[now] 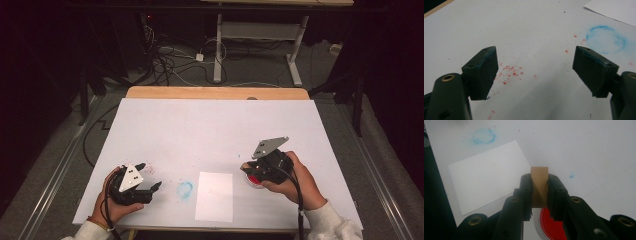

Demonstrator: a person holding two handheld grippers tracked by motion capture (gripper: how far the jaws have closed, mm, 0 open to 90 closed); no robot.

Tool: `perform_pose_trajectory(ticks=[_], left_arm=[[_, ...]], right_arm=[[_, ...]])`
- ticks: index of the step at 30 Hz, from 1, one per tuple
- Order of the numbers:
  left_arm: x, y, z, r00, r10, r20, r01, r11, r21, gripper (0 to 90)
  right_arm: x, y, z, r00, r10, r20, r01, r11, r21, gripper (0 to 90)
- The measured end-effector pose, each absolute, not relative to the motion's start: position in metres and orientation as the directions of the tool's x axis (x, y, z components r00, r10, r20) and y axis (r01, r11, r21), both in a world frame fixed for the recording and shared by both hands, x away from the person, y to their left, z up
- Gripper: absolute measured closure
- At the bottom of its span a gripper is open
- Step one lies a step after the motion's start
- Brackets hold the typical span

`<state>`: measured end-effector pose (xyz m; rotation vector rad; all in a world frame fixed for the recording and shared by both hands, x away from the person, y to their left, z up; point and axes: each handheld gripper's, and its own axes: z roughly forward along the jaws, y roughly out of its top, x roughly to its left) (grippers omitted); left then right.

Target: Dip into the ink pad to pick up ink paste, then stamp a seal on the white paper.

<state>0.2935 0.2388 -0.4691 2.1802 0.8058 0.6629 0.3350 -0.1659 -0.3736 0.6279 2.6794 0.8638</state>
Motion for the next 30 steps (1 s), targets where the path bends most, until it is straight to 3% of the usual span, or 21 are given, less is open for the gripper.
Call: perform_pose_trajectory(ticks=[30], left_arm=[[0.291,0.24,-0.47,0.672,0.708,0.218,0.348,-0.562,0.751,19.9]], right_arm=[[0.314,-0.117,-0.389,-0.934,0.342,-0.103,0.232,0.8,0.554,76.0]])
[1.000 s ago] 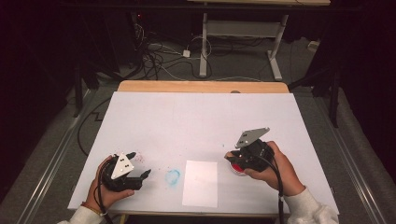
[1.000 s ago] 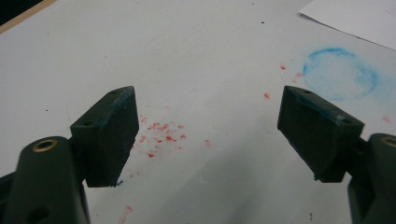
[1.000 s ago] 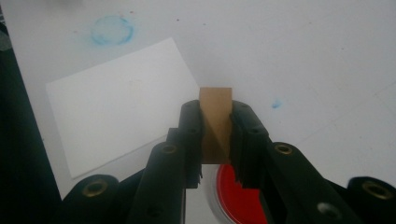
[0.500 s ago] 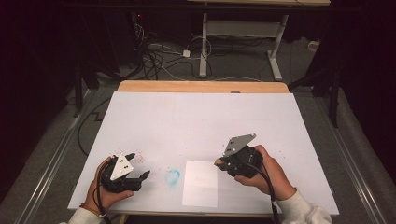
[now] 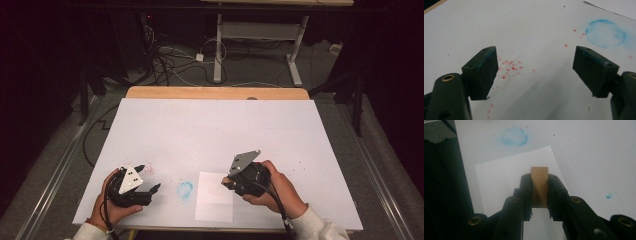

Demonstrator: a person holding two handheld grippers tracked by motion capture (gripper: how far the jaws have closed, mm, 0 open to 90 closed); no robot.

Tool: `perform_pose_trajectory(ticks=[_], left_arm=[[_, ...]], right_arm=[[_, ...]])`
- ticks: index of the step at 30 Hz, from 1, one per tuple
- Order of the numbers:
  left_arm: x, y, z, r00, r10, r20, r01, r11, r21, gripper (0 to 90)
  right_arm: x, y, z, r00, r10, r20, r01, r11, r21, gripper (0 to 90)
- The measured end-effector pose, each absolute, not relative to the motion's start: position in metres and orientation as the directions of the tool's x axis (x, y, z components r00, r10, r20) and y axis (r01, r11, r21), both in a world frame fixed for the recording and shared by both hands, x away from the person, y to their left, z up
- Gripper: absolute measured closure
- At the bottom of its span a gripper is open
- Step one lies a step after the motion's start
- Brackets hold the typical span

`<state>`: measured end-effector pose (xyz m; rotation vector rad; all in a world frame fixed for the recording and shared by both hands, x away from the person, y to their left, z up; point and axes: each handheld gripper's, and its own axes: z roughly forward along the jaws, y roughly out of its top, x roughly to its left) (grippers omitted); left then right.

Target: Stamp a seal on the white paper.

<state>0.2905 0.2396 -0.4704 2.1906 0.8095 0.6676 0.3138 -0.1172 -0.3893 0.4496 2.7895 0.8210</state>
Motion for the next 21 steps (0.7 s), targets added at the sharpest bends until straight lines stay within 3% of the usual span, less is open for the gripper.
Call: perform_pose_trajectory(ticks=[21], left_arm=[[0.289,0.239,-0.471,0.677,0.7,0.229,0.344,-0.576,0.741,19.1]], right_arm=[[0.313,-0.083,-0.422,-0.956,0.282,-0.086,0.212,0.86,0.464,75.9]])
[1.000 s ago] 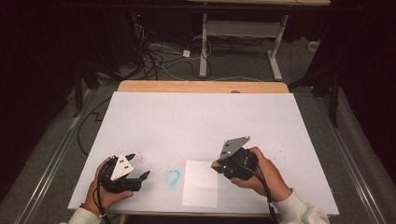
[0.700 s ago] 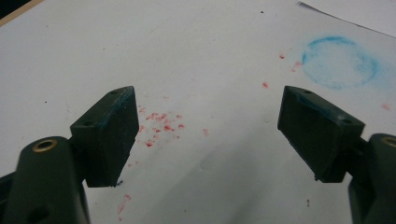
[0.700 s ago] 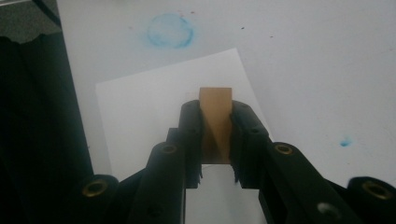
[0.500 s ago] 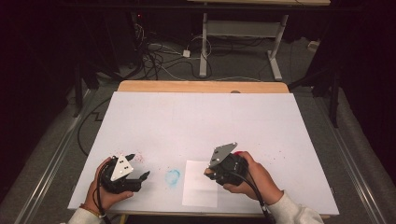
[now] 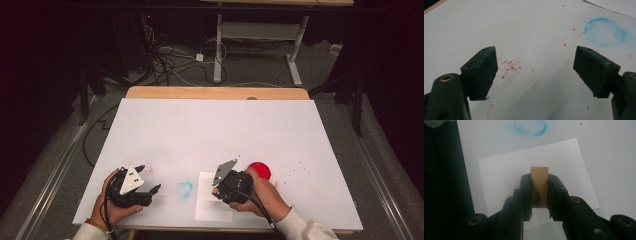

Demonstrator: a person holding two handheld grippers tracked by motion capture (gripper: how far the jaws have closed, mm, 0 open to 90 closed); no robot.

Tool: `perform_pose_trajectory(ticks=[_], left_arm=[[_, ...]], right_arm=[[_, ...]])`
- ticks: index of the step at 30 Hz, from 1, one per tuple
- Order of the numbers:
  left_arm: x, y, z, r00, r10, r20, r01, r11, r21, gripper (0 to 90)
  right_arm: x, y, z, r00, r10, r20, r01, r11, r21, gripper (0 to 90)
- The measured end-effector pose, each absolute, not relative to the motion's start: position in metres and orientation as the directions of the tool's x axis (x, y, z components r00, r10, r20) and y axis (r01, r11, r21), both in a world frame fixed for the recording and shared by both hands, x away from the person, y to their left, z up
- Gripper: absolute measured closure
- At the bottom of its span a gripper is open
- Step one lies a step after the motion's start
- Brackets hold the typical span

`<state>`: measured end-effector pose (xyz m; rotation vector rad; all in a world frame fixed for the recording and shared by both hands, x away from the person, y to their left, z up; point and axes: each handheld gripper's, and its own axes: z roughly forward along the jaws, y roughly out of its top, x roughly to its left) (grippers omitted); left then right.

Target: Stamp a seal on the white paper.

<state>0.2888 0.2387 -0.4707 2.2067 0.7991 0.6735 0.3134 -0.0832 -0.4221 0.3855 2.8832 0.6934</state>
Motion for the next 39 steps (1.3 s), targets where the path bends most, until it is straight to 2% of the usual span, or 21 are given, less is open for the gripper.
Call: perform_pose_trajectory(ticks=[8,17,29,39], left_arm=[[0.289,0.238,-0.471,0.68,0.696,0.229,0.344,-0.579,0.739,19.1],[0.289,0.238,-0.471,0.68,0.697,0.228,0.347,-0.58,0.737,19.2],[0.288,0.236,-0.472,0.683,0.697,0.22,0.357,-0.581,0.731,19.3],[0.288,0.235,-0.472,0.686,0.693,0.223,0.356,-0.587,0.727,19.4]], right_arm=[[0.322,-0.081,-0.43,-0.949,0.306,-0.073,0.247,0.867,0.434,75.9],[0.328,-0.079,-0.442,-0.951,0.296,-0.087,0.241,0.89,0.387,75.9],[0.332,-0.08,-0.448,-0.951,0.304,-0.049,0.261,0.881,0.395,76.1],[0.331,-0.079,-0.448,-0.952,0.299,-0.063,0.254,0.887,0.385,76.2]])
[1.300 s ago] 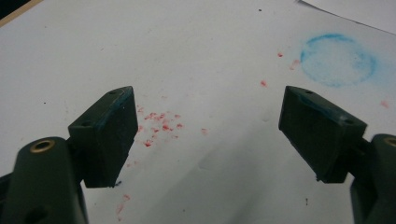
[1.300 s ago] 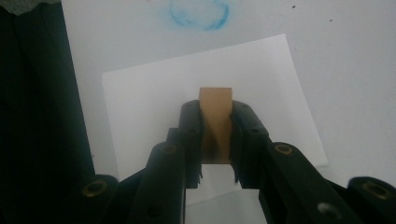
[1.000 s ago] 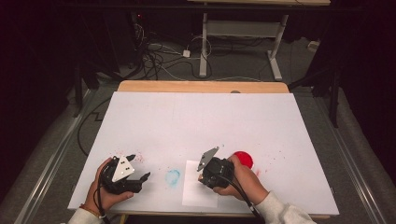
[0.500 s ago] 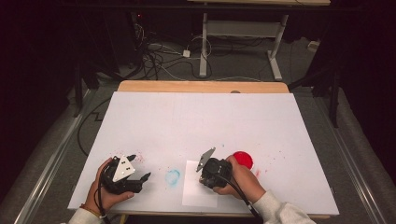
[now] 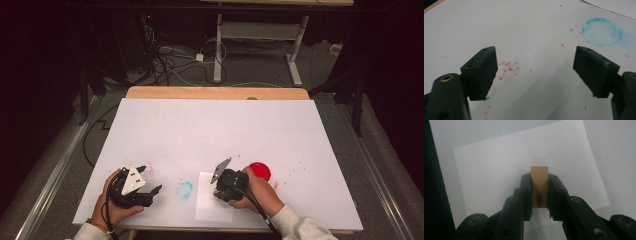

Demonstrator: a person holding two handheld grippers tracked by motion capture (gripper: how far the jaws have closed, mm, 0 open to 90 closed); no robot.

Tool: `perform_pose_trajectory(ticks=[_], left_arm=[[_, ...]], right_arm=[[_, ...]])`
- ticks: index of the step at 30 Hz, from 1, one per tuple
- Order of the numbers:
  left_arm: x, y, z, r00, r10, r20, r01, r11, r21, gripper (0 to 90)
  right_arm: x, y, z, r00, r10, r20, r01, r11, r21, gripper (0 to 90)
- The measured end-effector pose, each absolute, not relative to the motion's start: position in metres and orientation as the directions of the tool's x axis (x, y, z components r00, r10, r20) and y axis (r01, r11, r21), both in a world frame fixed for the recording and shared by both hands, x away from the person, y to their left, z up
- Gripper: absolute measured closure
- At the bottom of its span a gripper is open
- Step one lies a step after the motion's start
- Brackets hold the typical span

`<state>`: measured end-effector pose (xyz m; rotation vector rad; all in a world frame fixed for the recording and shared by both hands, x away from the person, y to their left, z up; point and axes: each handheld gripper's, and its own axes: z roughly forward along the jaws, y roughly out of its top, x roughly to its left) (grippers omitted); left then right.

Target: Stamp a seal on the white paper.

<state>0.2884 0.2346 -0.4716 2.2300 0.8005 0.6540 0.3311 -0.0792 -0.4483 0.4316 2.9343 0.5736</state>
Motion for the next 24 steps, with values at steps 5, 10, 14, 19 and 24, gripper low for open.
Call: perform_pose_trajectory(ticks=[5,10,14,19,24], left_arm=[[0.2884,0.2343,-0.4715,0.685,0.693,0.223,0.355,-0.586,0.729,19.5],[0.2892,0.2334,-0.4712,0.687,0.687,0.236,0.342,-0.593,0.729,19.5],[0.2888,0.2324,-0.4711,0.69,0.688,0.227,0.352,-0.592,0.725,19.5],[0.2887,0.2319,-0.471,0.691,0.686,0.227,0.352,-0.594,0.724,19.5],[0.2885,0.2322,-0.471,0.691,0.687,0.227,0.353,-0.593,0.724,19.6]], right_arm=[[0.3278,-0.0765,-0.4484,-0.951,0.297,-0.089,0.244,0.893,0.378,76.2],[0.3283,-0.0775,-0.4491,-0.949,0.305,-0.083,0.252,0.888,0.385,76.1],[0.3269,-0.077,-0.4496,-0.947,0.309,-0.09,0.253,0.887,0.387,76.1],[0.326,-0.0768,-0.4502,-0.946,0.31,-0.096,0.251,0.886,0.389,76.1],[0.3264,-0.0773,-0.4503,-0.946,0.311,-0.092,0.254,0.886,0.387,76.1]])
